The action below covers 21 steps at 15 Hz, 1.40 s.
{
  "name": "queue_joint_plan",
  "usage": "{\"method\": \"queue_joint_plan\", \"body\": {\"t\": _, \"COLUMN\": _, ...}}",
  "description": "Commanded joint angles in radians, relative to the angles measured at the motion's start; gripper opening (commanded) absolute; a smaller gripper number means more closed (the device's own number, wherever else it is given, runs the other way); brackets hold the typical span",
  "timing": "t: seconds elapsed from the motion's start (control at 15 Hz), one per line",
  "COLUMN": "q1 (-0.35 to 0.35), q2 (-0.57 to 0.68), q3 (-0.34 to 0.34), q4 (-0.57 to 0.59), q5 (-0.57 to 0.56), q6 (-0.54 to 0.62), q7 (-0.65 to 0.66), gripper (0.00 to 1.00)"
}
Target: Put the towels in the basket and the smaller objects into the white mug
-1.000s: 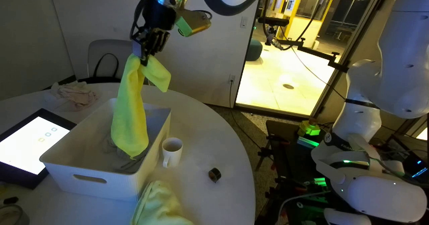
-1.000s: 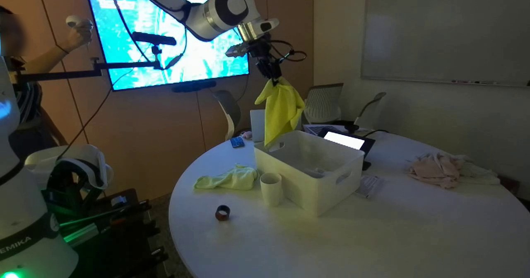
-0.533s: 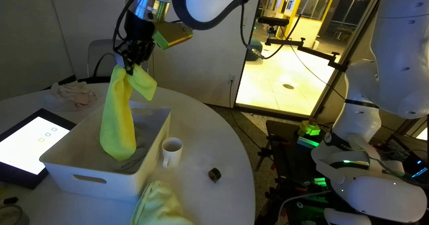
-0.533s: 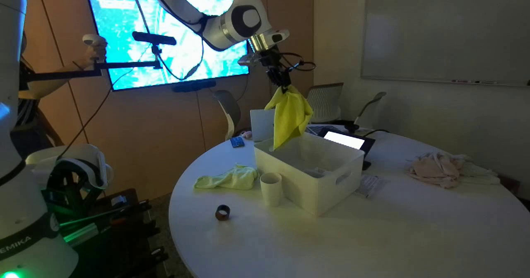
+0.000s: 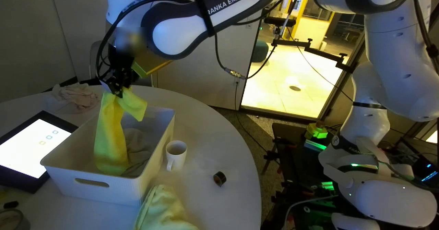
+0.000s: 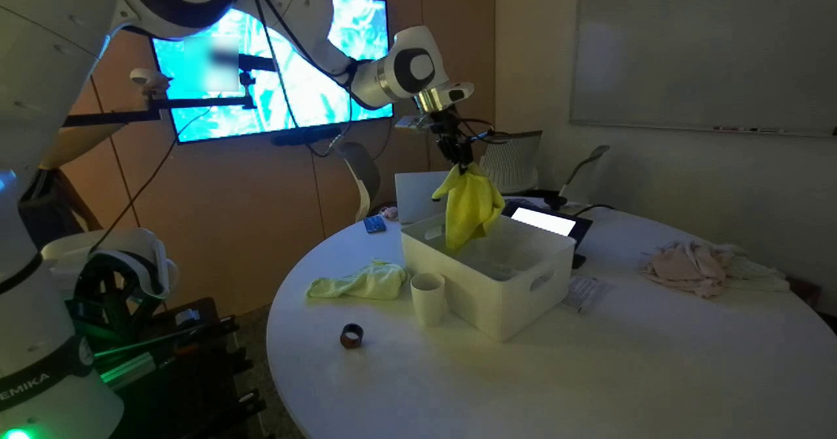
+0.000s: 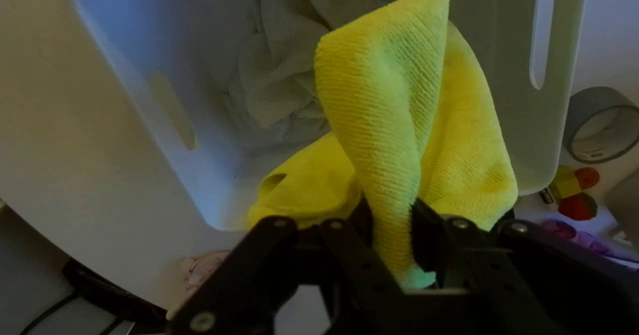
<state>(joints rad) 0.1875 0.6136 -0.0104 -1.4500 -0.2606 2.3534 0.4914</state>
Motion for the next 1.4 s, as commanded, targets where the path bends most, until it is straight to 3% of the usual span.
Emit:
{"method": "queue_joint_plan", "body": {"t": 0.0, "q1": 0.022, "q2": 0.07, "q3": -0.03, "q4": 0.108, "q5": 0.026, "q6": -0.058, "q7": -0.031, "gripper": 0.45}}
{"method": "queue_joint_plan", "body": {"t": 0.47, "q1": -0.023, "q2": -0.121, "q3": -0.031, "q4": -0.138, "q5": 0.038, "q6": -0.021, "q7": -0.116, "gripper": 0.98}}
{"method": "queue_joint_plan", "body": {"t": 1.0, "q1": -0.138, "q2": -0.418, "q3": -0.043, "q4": -0.571, "q5": 0.095, "q6": -0.032, "q7": -0.197, "gripper": 1.0}}
{"method": "queue_joint_plan", "body": {"t": 1.33, "q1": -0.18, "q2": -0.532, "q3": -0.049, "q4": -0.852, "q5": 0.088, "q6": -0.012, "q7": -0.219, "gripper": 1.0}}
